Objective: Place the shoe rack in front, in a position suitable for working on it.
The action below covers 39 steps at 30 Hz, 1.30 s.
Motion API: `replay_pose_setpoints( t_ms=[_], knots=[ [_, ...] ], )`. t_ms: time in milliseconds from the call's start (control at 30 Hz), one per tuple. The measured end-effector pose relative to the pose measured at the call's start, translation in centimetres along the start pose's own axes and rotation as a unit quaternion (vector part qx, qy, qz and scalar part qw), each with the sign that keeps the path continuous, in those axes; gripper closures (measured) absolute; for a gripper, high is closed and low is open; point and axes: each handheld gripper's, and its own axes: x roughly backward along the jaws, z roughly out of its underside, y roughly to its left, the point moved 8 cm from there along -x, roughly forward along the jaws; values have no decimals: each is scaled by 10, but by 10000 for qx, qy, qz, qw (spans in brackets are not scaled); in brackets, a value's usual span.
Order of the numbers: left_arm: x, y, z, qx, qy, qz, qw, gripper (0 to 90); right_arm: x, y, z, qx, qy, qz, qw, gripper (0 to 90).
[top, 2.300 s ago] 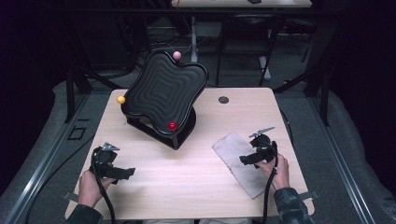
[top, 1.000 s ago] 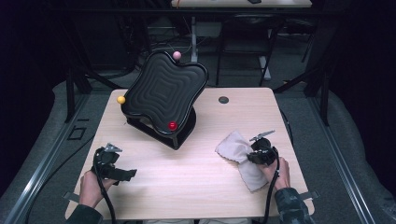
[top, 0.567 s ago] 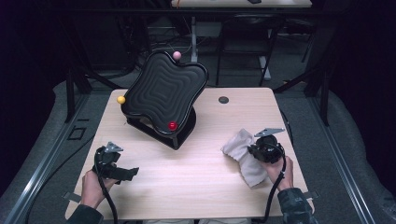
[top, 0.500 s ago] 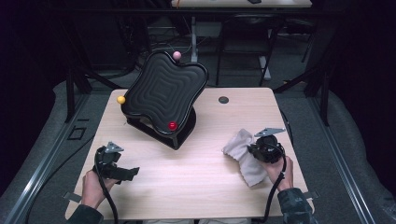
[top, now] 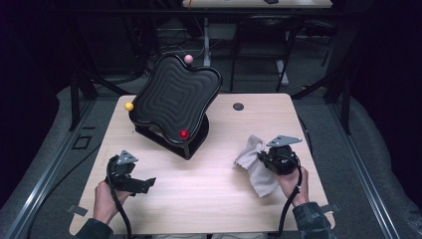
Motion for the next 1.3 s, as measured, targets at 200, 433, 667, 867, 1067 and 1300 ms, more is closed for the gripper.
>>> replay_pose_setpoints(
  t_ms=[200, 433, 667, 867, 1067, 1300],
  knots=[
    [-2, -20, -13, -219, -184, 121, 9995, 0, 6, 15, -11, 149, -204, -78, 9996, 847],
    [-8, -45, -27, -520, -310, 280, 9978, 0, 9, 28, -18, 261, -301, -159, 9991, 847],
    [-16, -66, -37, -714, -355, 455, 9958, 0, 5, 46, -23, 399, -347, -351, 9980, 847],
    [-22, -82, -46, -855, -466, 616, 9933, 0, -1, 63, -27, 464, -354, -517, 9970, 847],
    [-29, -101, -55, -1016, -568, 733, 9905, 0, -7, 82, -33, 566, -369, -710, 9952, 847],
    [-37, -122, -63, -1173, -580, 926, 9871, 0, -12, 104, -36, 692, -389, -883, 9929, 847]
  ],
)
